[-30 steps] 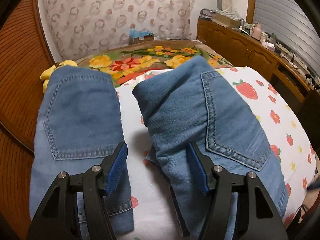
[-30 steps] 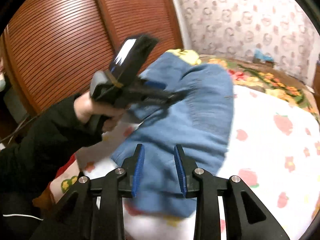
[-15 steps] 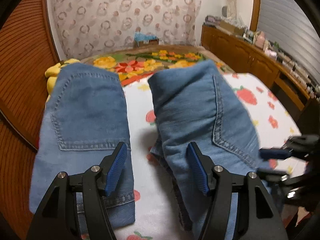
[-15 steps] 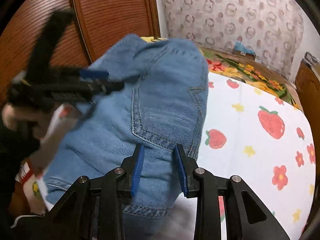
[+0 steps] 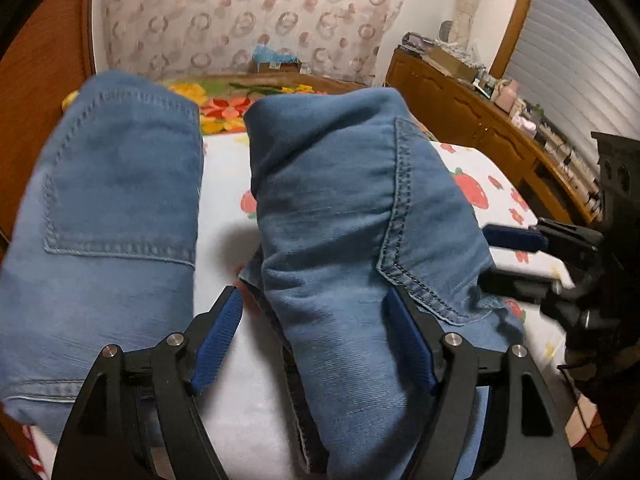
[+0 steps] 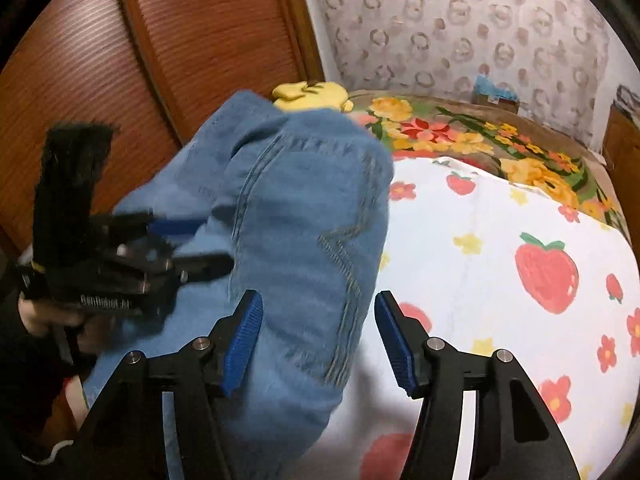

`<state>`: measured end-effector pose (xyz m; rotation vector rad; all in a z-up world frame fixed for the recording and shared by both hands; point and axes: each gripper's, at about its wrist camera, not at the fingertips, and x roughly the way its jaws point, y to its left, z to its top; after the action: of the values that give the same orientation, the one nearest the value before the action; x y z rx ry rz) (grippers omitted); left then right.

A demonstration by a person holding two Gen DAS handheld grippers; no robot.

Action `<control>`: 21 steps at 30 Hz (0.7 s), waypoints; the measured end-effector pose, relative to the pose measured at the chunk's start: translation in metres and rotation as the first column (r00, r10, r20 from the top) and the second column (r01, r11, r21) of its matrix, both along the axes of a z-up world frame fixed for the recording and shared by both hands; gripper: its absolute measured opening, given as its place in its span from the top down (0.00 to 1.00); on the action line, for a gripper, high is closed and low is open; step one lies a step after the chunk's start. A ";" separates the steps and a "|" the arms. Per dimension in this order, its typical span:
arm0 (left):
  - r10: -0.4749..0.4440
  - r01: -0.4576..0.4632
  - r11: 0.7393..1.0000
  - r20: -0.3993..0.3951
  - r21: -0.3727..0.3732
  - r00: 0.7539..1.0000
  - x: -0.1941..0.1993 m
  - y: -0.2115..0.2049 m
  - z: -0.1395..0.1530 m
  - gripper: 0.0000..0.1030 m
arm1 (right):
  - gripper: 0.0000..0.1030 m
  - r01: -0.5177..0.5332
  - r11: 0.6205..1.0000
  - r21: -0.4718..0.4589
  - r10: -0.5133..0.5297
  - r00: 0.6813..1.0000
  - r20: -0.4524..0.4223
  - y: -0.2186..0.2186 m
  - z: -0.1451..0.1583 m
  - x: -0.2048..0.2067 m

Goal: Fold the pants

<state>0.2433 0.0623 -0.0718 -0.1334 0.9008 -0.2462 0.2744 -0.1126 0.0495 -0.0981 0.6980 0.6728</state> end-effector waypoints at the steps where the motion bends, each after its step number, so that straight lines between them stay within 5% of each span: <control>1: 0.000 0.000 1.000 -0.002 -0.001 1.000 0.000 -0.001 -0.001 0.27 | 0.41 0.002 1.000 0.023 -0.002 1.000 -0.005 -0.007 -0.001 0.001; 14: -0.011 0.010 0.999 -0.029 -0.031 1.000 0.006 -0.003 -0.015 0.27 | 0.41 -0.017 0.997 0.080 0.025 0.994 -0.104 -0.007 -0.027 0.051; 21: -0.042 0.038 0.995 -0.037 -0.095 0.998 0.004 -0.001 -0.017 0.41 | 0.41 -0.045 0.983 0.179 0.081 0.976 -0.200 -0.005 -0.042 0.078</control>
<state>0.2476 0.0616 -0.0889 -0.2080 0.9320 -0.3244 0.3520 -0.1176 0.0070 0.1124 0.8353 0.8094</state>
